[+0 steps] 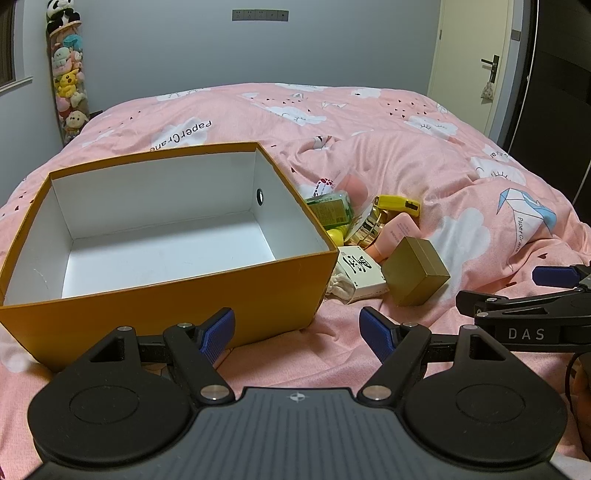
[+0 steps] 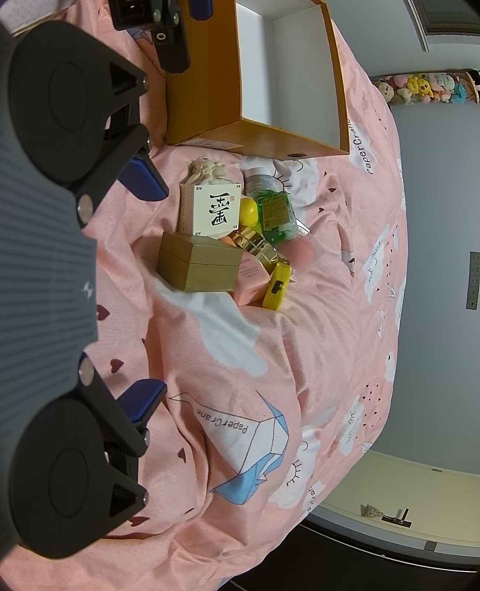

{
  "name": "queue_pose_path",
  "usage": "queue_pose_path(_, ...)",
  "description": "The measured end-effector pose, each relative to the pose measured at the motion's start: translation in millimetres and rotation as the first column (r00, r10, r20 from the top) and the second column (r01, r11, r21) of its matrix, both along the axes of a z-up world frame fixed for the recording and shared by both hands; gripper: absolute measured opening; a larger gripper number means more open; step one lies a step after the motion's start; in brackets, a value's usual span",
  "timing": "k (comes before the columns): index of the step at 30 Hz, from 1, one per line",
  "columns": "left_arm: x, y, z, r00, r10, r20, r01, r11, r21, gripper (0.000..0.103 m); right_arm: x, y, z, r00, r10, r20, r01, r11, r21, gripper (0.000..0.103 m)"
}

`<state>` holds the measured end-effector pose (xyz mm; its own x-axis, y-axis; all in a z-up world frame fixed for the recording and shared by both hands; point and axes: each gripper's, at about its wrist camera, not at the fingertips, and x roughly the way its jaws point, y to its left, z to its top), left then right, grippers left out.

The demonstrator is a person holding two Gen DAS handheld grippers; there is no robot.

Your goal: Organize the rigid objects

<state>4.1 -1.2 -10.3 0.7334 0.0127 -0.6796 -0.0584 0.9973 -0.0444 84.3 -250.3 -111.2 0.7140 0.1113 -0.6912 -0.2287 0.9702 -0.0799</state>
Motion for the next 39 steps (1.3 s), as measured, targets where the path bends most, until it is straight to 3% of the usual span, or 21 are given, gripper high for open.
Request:
queue_pose_path(19, 0.6, 0.1, 0.7, 1.0, -0.002, -0.002, 0.002, 1.0, -0.003, 0.09, 0.3, 0.6, -0.4, 1.0, 0.0, -0.004, 0.0, 1.0, 0.001, 0.1)
queue_pose_path(26, -1.4, -3.9, 5.6, 0.998, -0.059, 0.029, 0.059, 0.998, -0.02, 0.09, 0.8, 1.3, -0.9, 1.0, 0.005, -0.01, -0.005, 1.0, -0.004, 0.101)
queue_pose_path(34, 5.1, -3.2, 12.7, 0.989, -0.148, 0.029, 0.15, 0.988, -0.047, 0.078, 7.5, -2.4, 2.2, 0.999, 0.038, -0.034, -0.037, 0.999, 0.021, 0.101)
queue_pose_path(37, 10.6, 0.8, 15.4, 0.984, -0.178, 0.019, 0.178, 0.981, -0.075, 0.065, 14.8, -4.1, 4.8, 0.997, 0.056, -0.053, -0.054, 0.998, 0.034, 0.101)
queue_pose_path(39, 15.3, 2.6, 16.9, 0.978, -0.206, 0.017, 0.206, 0.975, -0.083, 0.063, 18.7, -7.0, 7.1, 0.995, 0.077, -0.06, -0.074, 0.995, 0.061, 0.1)
